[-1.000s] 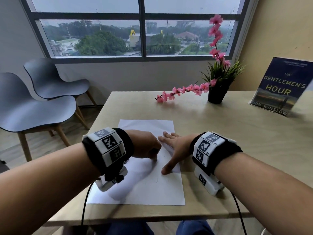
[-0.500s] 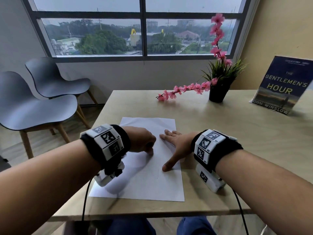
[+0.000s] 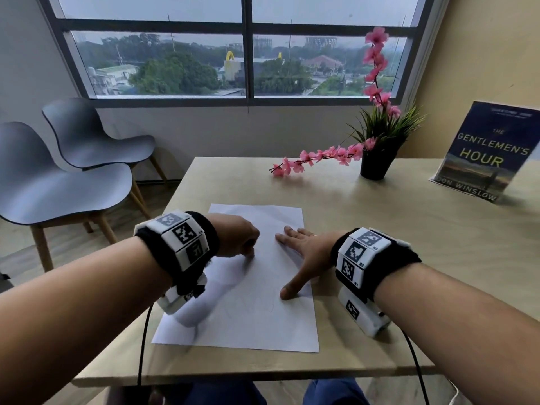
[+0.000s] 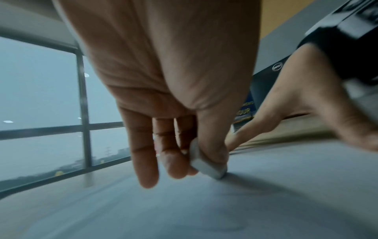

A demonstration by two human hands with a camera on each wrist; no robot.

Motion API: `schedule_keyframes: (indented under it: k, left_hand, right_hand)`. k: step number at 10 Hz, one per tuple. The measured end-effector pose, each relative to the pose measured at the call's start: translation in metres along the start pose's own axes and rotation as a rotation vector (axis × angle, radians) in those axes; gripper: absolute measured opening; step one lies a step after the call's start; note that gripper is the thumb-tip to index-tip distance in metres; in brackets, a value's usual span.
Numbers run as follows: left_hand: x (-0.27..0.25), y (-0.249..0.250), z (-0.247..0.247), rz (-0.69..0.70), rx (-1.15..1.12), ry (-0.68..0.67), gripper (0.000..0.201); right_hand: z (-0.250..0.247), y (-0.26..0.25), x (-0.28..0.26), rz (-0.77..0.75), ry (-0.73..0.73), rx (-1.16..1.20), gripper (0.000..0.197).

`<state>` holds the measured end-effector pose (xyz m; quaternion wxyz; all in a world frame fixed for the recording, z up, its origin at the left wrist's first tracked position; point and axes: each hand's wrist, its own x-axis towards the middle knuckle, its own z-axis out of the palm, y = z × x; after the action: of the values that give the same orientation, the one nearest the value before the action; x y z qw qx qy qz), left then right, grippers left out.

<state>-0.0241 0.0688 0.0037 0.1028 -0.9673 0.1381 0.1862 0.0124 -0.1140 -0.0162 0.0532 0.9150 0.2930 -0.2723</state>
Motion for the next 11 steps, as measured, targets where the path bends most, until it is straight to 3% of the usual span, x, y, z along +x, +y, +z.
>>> schedule_keyframes:
  k: [1, 3, 5, 6, 8, 10, 11]
  left_hand:
    - [-0.003, 0.012, 0.005, 0.071, -0.003, -0.038, 0.026]
    - [0.003, -0.01, 0.0, -0.039, -0.021, 0.008, 0.026]
    - [-0.003, 0.005, 0.006, 0.06, 0.005, -0.03, 0.025]
    - [-0.002, -0.011, 0.003, -0.013, -0.038, 0.004, 0.025]
    - [-0.012, 0.002, 0.012, 0.075, 0.008, -0.023, 0.022]
    - [-0.01, -0.011, 0.005, -0.011, -0.014, 0.0, 0.026]
    - [-0.014, -0.002, 0.012, 0.057, 0.027, -0.007, 0.022]
  right_hand:
    - [0.0, 0.0, 0.002, -0.001, -0.006, -0.005, 0.128]
    - [0.0, 0.0, 0.001, 0.0, -0.009, 0.014, 0.127]
    - [0.0, 0.001, 0.002, 0.001, -0.015, 0.014, 0.128]
    - [-0.001, 0.0, 0.001, 0.006, -0.017, 0.012, 0.128]
    - [-0.001, 0.0, 0.003, 0.004, -0.024, 0.017, 0.128]
    - [-0.002, -0.002, 0.001, 0.013, -0.015, 0.013, 0.128]
    - [-0.001, -0.002, 0.001, 0.013, -0.013, 0.014, 0.128]
